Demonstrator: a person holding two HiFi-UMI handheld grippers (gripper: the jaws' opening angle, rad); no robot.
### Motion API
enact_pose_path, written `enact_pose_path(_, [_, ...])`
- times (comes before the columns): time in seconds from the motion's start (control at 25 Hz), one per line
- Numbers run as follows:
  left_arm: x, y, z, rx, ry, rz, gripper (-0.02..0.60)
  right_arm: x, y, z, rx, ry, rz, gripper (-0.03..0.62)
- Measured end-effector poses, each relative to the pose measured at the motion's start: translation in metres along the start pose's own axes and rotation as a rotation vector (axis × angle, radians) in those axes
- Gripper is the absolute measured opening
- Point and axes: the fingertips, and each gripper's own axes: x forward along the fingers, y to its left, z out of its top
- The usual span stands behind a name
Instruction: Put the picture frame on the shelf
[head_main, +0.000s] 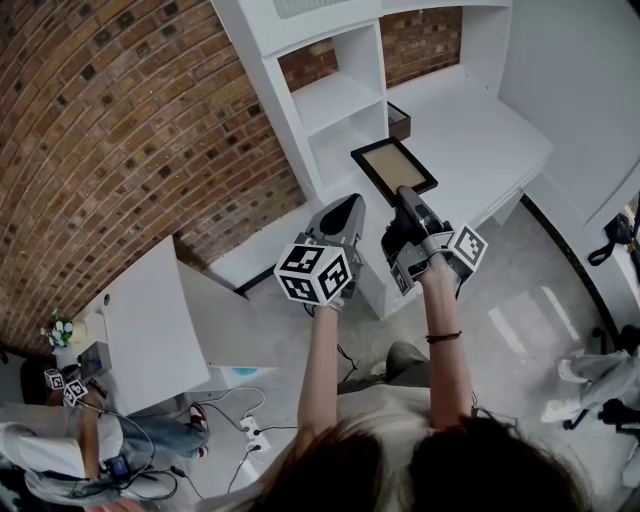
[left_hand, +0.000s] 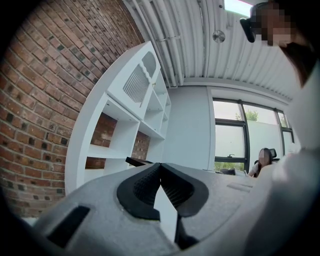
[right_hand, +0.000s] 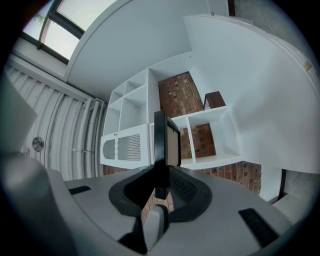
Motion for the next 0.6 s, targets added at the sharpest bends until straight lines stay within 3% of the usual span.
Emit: enact_pose_path(0.6, [0.015, 0.021, -0.004, -0.012, 0.003, 0.031, 0.011, 0.023, -0.010, 0.015, 0.014, 0.011, -0.002, 0.068])
